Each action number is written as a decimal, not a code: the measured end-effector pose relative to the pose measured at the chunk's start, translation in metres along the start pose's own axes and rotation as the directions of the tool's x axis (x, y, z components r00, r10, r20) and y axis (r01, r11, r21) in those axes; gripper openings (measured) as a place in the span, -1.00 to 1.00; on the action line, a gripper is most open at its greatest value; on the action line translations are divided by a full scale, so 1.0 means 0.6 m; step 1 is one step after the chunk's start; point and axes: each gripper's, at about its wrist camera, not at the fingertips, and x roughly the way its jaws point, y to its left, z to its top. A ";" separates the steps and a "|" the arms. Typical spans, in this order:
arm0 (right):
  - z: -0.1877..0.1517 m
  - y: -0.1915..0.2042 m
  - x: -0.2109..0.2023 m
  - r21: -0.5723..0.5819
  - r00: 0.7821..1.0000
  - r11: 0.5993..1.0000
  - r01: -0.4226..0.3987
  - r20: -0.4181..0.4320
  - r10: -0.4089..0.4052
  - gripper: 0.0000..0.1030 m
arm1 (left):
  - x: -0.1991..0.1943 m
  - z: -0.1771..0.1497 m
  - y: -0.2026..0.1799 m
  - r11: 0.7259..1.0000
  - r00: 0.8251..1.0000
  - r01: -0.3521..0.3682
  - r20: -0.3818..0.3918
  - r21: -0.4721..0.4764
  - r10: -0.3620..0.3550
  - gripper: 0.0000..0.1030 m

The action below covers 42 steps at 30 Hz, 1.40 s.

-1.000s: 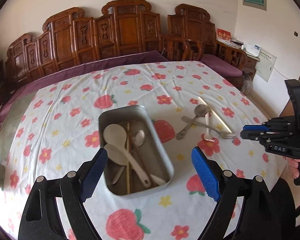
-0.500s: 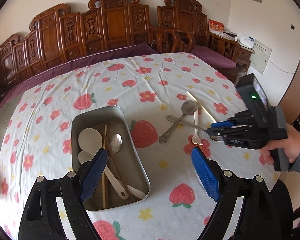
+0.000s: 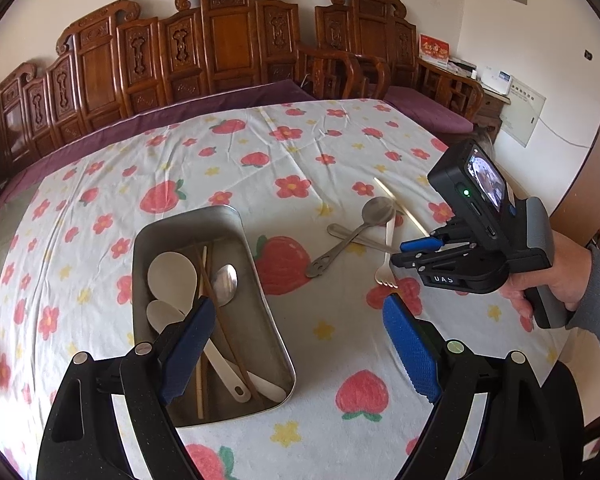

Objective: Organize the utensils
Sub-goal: 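Move the right tool to the pile and grasp a metal fork, then grasp a metal spoon by its handle with the left tool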

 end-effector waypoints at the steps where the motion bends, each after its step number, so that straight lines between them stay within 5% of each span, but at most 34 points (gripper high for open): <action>1: -0.002 0.001 -0.001 -0.001 1.000 1.000 -0.001 0.001 0.001 -0.78 | 0.000 0.000 -0.001 1.000 1.000 0.001 -0.001 0.000 -0.001 0.60; 17: -0.131 -0.026 -0.090 0.158 0.999 0.987 -0.037 0.040 0.031 -0.85 | 0.029 0.027 -0.042 0.999 1.000 0.013 -0.018 0.039 -0.012 0.60; 36: -0.227 -0.106 -0.126 0.284 0.992 0.958 0.037 0.103 -0.069 -0.85 | 0.181 0.084 -0.141 0.998 0.988 0.056 -0.150 0.041 -0.049 0.60; 42: -0.234 -0.119 -0.114 0.306 0.990 0.950 0.055 0.107 -0.092 -0.85 | 0.240 0.112 -0.161 0.998 0.971 0.066 -0.231 -0.009 -0.066 0.47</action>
